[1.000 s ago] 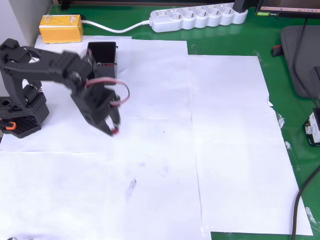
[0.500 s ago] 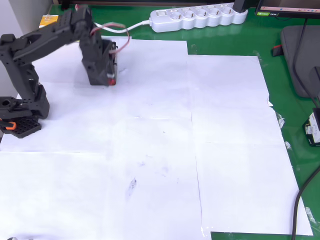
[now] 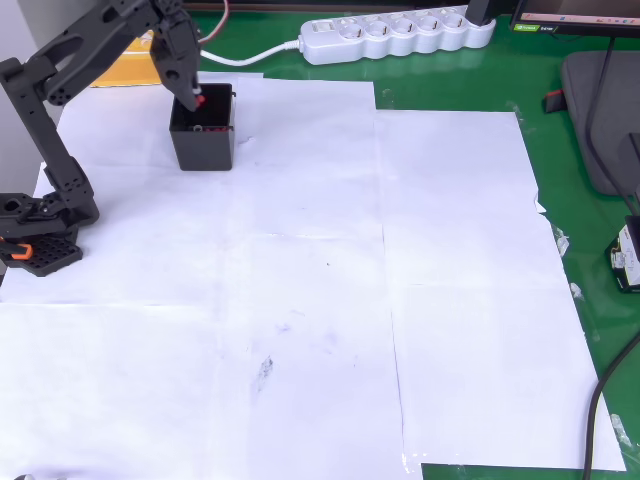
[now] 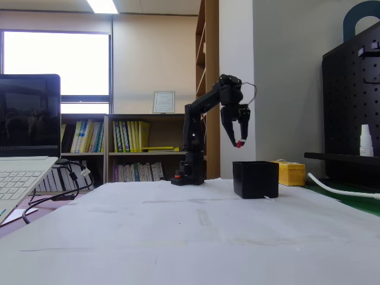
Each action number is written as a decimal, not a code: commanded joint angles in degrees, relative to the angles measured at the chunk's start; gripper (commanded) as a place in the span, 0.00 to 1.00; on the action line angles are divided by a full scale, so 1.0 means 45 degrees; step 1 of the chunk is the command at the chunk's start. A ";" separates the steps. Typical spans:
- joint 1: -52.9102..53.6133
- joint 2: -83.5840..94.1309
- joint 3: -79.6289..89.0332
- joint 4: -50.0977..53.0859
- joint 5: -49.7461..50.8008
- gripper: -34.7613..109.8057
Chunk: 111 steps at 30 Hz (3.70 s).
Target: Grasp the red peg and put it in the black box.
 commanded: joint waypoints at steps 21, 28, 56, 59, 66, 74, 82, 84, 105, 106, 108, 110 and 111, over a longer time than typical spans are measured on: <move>-0.0371 -0.1055 -0.1270 -0.1914 -0.1035 0.61; -0.0137 -0.1992 -0.1465 -0.2441 -0.0293 0.24; 0.7207 -1.7930 -2.0488 -0.8242 -0.7090 0.24; 0.7461 -1.8750 -2.1621 -0.8262 -0.6934 0.24; 0.7793 -2.0762 -2.3887 -0.8613 -0.5742 0.24; 0.8145 -2.2402 -2.5469 -0.7324 -0.5957 0.24; 0.7734 -2.3027 -2.5469 -0.4941 -0.7070 0.24; 0.7793 -2.3086 -2.5488 -0.4922 -0.6992 0.24; 0.7754 -2.3809 -2.5488 -0.4531 -0.7070 0.24; 0.7754 -2.3809 -2.5488 -0.4531 -0.7070 0.24; 0.7754 -2.3809 -2.5488 -0.4531 -0.7070 0.24; 0.7754 -2.3809 -2.5488 -0.4531 -0.7070 0.24; 0.7754 -2.3809 -2.5488 -0.4531 -0.7070 0.24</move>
